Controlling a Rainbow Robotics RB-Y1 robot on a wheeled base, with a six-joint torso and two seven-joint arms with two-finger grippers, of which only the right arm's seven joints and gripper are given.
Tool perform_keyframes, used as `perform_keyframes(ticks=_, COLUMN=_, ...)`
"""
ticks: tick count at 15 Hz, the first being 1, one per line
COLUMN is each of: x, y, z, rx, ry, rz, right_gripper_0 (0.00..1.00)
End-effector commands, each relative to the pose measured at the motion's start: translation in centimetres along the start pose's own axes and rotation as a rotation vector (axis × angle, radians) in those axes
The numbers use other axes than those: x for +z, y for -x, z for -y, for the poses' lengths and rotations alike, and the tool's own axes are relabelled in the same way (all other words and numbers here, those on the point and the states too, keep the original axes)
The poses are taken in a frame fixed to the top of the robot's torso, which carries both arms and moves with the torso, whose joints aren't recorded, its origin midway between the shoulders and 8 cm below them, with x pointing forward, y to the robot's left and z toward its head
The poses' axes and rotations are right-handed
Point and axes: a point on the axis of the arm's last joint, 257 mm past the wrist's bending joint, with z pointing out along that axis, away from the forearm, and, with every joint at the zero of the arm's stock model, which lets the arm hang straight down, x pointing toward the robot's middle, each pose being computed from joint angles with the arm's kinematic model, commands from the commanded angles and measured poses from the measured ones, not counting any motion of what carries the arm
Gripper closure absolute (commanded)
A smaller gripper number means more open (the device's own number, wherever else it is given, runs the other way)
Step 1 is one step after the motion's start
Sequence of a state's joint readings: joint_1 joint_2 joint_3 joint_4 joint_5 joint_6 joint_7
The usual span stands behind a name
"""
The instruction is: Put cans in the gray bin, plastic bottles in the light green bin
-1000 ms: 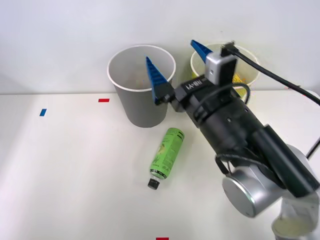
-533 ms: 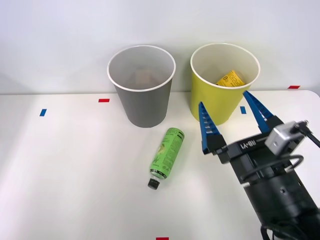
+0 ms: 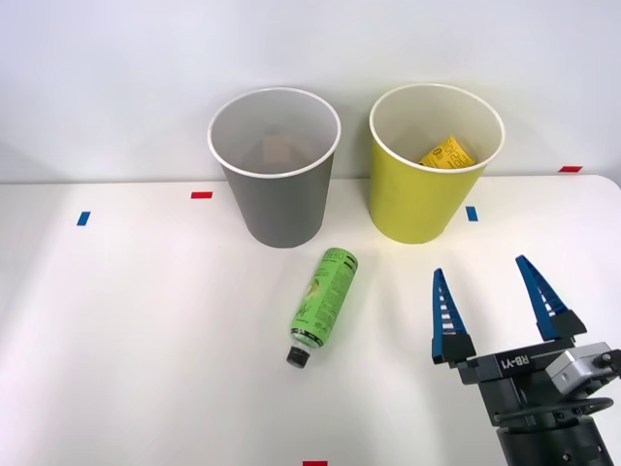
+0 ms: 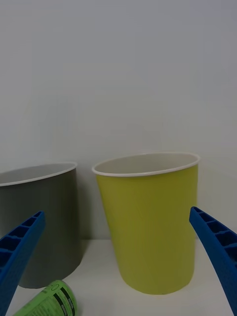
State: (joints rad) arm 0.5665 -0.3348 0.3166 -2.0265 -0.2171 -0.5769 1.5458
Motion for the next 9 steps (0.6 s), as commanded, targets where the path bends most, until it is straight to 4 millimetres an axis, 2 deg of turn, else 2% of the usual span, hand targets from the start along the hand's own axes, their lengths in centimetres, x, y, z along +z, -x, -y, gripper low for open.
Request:
perform_keyframes(ticks=1, x=-2.2, y=-1.8, z=0.9, rx=0.015, ry=-0.036, rz=-0.073, right_gripper_0=0.0)
perform_keyframes(ticks=6, x=-6.2, y=-3.8, z=2.3, rx=0.007, ry=-0.108, rz=-0.174, right_gripper_0=0.0)
perform_keyframes(ticks=9, x=-6.6, y=-4.7, z=2.9, rx=-0.019, ry=-0.114, rz=-0.217, right_gripper_0=0.0)
